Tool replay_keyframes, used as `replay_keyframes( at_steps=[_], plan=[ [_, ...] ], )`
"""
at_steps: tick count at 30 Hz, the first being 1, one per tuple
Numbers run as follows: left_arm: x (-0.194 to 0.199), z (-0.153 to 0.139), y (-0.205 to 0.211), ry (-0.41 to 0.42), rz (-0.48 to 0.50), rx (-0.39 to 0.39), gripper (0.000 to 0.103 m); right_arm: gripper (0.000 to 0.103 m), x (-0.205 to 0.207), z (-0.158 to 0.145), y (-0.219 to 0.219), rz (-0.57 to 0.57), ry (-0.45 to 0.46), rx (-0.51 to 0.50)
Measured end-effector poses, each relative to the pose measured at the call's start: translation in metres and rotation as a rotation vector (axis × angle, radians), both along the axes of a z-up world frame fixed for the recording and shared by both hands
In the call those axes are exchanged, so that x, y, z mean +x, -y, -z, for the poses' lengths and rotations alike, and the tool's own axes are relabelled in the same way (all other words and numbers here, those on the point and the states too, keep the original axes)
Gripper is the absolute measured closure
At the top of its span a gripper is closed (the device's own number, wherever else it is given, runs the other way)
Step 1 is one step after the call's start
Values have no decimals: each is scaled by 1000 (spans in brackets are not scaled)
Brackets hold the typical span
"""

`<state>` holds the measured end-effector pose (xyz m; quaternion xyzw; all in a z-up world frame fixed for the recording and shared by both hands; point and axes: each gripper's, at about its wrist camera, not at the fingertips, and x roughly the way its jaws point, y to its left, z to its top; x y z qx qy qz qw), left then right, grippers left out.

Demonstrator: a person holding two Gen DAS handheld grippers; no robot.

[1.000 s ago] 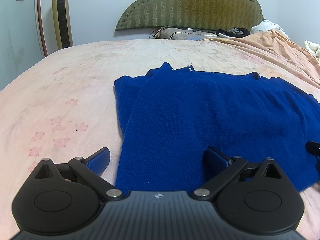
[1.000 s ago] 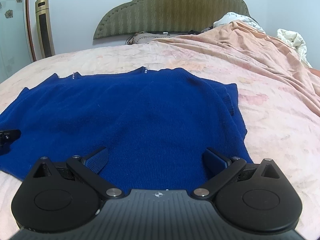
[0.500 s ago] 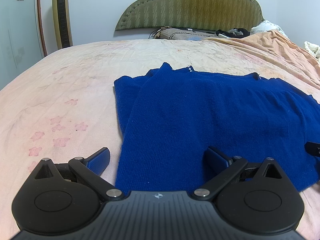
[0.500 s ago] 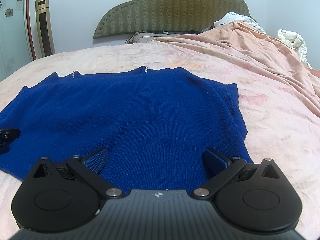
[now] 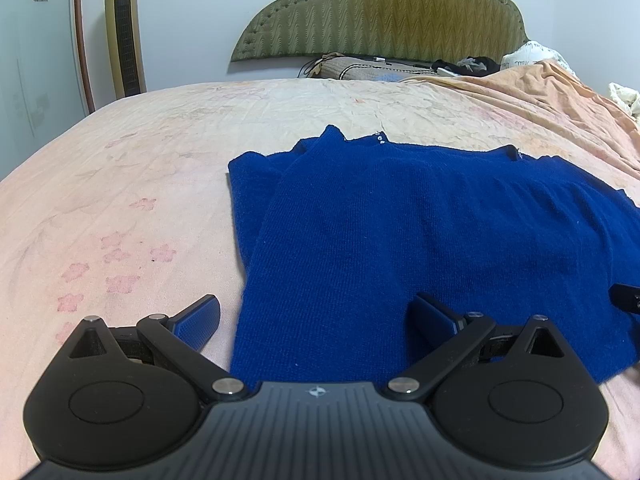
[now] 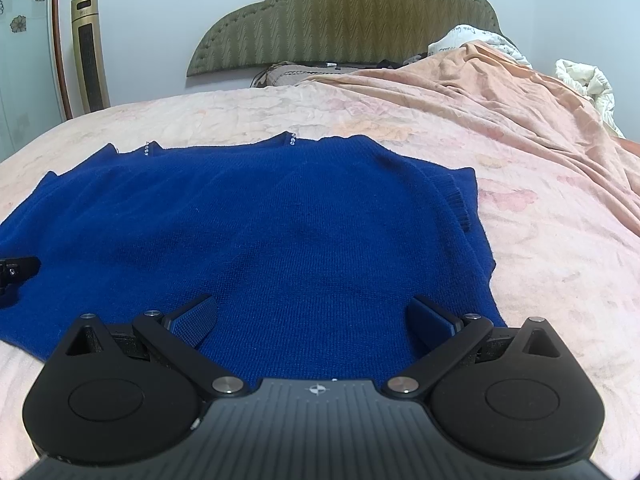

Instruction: Fold small clothes

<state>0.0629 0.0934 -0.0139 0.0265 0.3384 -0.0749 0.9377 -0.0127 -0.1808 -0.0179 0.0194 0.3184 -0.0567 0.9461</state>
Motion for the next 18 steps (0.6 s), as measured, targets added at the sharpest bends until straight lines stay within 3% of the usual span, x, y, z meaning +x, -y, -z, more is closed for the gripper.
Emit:
replay_keyframes(
  at_steps=[18],
  plan=[
    [0,0,0,1,0,1,0,0,0,0,0,-1,3,10]
  ],
)
